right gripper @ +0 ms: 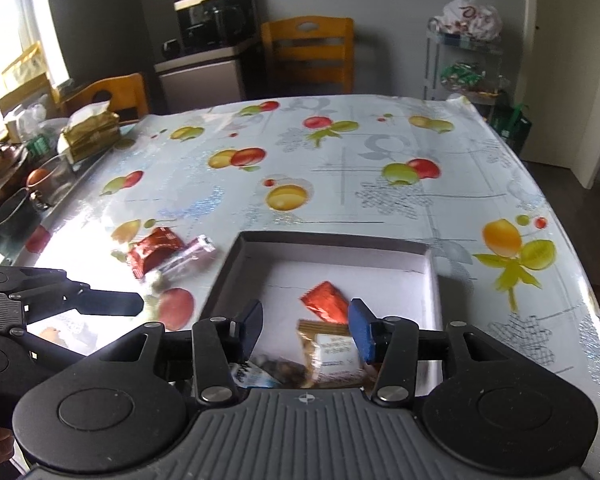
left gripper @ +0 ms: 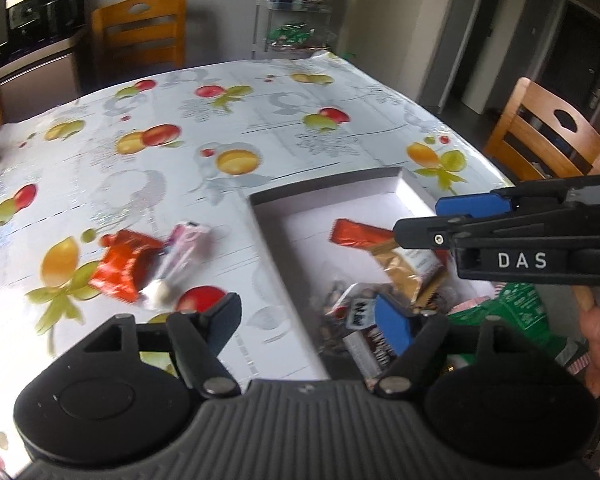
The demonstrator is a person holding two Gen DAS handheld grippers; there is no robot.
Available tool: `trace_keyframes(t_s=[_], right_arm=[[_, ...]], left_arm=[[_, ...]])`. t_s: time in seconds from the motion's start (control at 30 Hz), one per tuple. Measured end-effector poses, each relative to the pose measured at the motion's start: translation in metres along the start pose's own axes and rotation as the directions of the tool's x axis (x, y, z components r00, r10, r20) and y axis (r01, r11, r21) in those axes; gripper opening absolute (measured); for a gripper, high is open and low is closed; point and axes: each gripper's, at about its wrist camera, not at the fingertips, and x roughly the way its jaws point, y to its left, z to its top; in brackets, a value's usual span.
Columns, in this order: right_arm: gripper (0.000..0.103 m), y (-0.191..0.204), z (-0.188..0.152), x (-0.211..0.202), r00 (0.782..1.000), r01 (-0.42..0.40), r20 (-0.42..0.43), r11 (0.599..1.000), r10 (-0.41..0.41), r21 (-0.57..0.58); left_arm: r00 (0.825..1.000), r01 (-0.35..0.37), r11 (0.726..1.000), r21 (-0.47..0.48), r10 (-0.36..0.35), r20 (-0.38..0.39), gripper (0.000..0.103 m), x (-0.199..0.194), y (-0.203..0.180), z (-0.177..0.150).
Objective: Organize snacks
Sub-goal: 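Move the left gripper to the orange square candy packet while right moves to the clear pink-capped bag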
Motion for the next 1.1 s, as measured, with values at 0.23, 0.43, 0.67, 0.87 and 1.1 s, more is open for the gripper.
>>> trace_keyframes(t_s=[0.23, 0.43, 0.67, 0.87, 1.1], right_arm=[[0.053, 0.028, 0.007, 0.007, 1.000, -0.024, 0.001, 0.999, 0.024, -0.026], [0.056, 0.052, 0.013, 0.011, 1.000, -0.016, 0.001, 0.999, 0.016, -0.049], [0.057, 0.079, 0.015, 0.015, 1.000, -0.009, -0.009, 0.998, 0.008, -0.062], [0.058, 0.100, 0.018, 0.021, 1.000, -0.006, -0.017, 0.998, 0.005, -0.067], [0.058, 0.119, 0.022, 0.029, 0.999, -0.007, -0.033, 0.997, 0.005, -0.074]], left_arm=[[0.999, -0.037, 0.999, -0.037, 0.038, 0.010, 0.083, -0.010, 0.032, -0.005], [0.998, -0.057, 0.996, -0.066, 0.059, 0.019, 0.084, -0.018, 0.063, -0.009], [0.998, -0.057, 0.995, -0.082, 0.059, 0.016, 0.084, -0.024, 0.091, -0.016], [0.997, -0.072, 0.992, -0.107, 0.074, 0.023, 0.084, -0.028, 0.120, -0.020], [0.995, -0.087, 0.989, -0.121, 0.092, 0.030, 0.084, -0.026, 0.147, -0.018]])
